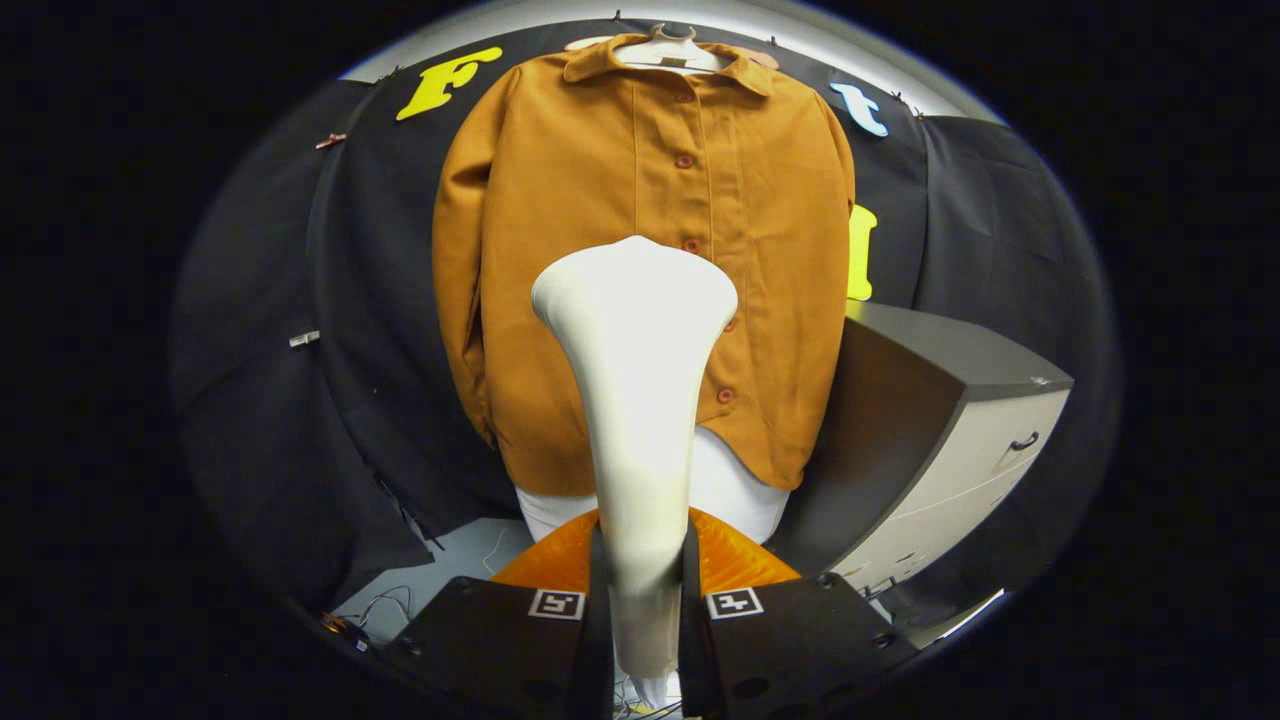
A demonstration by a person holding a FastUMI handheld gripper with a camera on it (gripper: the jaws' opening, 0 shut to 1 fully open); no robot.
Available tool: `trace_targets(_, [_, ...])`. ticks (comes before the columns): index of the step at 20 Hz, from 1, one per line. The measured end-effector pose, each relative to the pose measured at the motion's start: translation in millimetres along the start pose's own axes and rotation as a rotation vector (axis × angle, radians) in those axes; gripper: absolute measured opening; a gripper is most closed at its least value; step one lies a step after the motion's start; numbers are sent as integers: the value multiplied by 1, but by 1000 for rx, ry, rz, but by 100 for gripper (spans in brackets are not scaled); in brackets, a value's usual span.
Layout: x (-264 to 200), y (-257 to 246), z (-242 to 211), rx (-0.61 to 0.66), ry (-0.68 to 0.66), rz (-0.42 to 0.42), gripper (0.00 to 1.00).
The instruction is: Iron the clothes twice with a garment steamer, once on the left side and once on the right side.
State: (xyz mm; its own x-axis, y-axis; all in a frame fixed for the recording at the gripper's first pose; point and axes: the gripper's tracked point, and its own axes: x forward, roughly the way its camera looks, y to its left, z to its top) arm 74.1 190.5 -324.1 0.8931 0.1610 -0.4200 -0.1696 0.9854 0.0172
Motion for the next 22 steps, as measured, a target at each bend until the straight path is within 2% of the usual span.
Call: trace_targets(22, [-100,-29,221,45,-210,38,29])
